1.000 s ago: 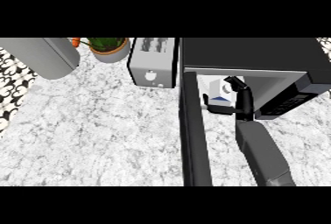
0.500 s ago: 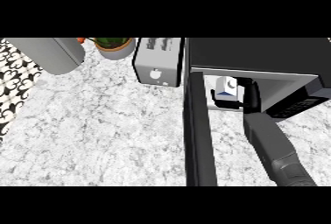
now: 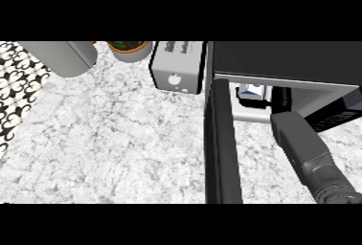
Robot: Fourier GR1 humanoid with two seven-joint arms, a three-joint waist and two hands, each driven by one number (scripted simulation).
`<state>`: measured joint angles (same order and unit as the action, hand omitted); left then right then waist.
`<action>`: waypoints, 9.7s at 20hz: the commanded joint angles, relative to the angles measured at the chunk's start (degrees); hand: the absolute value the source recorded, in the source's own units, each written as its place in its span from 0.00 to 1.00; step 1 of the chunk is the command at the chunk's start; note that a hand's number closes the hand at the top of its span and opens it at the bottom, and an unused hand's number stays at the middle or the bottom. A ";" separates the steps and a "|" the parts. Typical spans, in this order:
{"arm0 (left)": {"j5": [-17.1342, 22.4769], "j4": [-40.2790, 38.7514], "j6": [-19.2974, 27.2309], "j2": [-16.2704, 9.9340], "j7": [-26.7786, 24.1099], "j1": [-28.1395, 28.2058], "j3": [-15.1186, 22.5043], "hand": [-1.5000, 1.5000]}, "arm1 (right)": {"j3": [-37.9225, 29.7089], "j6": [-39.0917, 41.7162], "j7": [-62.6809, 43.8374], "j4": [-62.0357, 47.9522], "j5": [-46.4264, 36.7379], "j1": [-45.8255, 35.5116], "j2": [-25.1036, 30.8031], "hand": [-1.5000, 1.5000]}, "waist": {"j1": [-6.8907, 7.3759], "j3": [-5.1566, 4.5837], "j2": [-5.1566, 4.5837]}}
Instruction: Pick up the milk, place it into the microwave and close the microwave
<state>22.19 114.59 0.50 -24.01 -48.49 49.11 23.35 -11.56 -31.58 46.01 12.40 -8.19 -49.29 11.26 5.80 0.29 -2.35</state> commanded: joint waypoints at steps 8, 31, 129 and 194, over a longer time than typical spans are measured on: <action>-0.07 -0.54 -0.88 -0.73 0.64 -0.64 0.00 0.00 | -3.53 -8.78 5.19 -0.56 0.91 -3.86 1.31 1.00 | 1.75 0.07 -0.74; 1.04 -3.71 -1.56 -0.88 2.22 -6.45 -2.67 0.00 | 6.45 -22.09 -12.05 -10.80 -13.86 -5.83 1.44 0.00 | 4.17 0.08 -1.60; -27.07 -49.55 1.07 23.96 40.87 -60.78 27.88 1.00 | -7.25 59.41 14.09 28.08 21.67 52.81 18.24 0.00 | -8.27 -0.26 2.02; 14.13 -69.90 33.92 23.97 35.88 -116.07 27.06 1.00 | 9.98 69.58 -12.80 63.39 38.63 36.23 27.61 0.00 | -30.28 0.29 -3.84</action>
<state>35.39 45.91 34.34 -0.90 -12.15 -64.23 50.96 -2.88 33.10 31.27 74.45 30.79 -11.73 37.81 -23.68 0.54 -6.09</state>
